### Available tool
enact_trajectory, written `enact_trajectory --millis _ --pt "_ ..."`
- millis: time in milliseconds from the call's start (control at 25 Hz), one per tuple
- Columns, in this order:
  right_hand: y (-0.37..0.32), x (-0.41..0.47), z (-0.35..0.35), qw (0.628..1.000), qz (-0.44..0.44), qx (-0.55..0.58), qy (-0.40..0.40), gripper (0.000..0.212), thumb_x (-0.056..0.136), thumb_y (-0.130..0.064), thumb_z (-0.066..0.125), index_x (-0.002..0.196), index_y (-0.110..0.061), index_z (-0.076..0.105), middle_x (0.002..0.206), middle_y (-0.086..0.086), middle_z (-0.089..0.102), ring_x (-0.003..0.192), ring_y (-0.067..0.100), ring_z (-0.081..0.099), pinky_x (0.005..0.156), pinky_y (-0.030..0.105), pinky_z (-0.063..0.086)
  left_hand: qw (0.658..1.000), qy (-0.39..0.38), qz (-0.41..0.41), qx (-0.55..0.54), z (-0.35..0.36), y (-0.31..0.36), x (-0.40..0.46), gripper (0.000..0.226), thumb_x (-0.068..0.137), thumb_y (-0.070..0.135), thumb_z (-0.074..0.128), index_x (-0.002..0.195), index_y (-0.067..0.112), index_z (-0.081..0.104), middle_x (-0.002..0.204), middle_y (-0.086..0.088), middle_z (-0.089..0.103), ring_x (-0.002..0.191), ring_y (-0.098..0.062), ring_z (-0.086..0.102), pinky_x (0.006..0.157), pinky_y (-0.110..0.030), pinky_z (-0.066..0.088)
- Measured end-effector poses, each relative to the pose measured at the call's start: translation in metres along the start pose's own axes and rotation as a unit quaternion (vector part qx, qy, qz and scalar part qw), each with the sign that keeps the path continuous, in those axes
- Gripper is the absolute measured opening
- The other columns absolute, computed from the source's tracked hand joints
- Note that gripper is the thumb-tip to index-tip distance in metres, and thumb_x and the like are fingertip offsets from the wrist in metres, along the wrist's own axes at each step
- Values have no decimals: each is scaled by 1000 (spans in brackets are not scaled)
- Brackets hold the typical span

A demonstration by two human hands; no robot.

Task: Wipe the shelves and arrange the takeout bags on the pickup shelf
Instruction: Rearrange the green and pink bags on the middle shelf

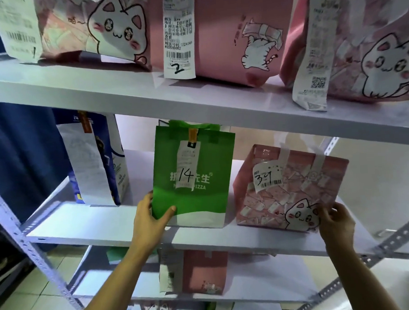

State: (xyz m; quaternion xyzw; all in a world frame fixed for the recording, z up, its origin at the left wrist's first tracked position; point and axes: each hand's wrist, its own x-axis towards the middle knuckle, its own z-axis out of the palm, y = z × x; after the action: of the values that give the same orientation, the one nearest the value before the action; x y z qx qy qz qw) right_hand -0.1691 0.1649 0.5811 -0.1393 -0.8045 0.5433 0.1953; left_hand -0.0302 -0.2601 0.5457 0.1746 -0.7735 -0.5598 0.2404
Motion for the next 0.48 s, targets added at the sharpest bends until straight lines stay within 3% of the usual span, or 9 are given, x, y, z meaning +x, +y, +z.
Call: enact_trajectory --millis 120,320,480 --pt "-5 2 5 999 -1 -38 6 30 98 -34 61 120 -13 65 112 16 73 96 35 68 86 49 56 1000 18 -2 11 5 6 13 56 83 31 80 130 23 52 120 -2 63 109 -22 62 92 -44 55" --pt "-6 -2 1 994 -27 -107 25 32 99 -42 57 113 -14 68 110 13 74 99 36 65 79 37 42 999 27 -8 36 18 2 28 62 82 27 80 135 17 50 121 -8 61 111 -29 58 94 -48 53" --pt "-6 3 1 996 -9 -73 41 28 100 -39 57 112 -16 68 107 14 75 86 28 62 80 38 48 999 23 -1 38 28 5 35 58 82 20 80 133 17 52 119 -10 63 107 -30 60 88 -42 54"
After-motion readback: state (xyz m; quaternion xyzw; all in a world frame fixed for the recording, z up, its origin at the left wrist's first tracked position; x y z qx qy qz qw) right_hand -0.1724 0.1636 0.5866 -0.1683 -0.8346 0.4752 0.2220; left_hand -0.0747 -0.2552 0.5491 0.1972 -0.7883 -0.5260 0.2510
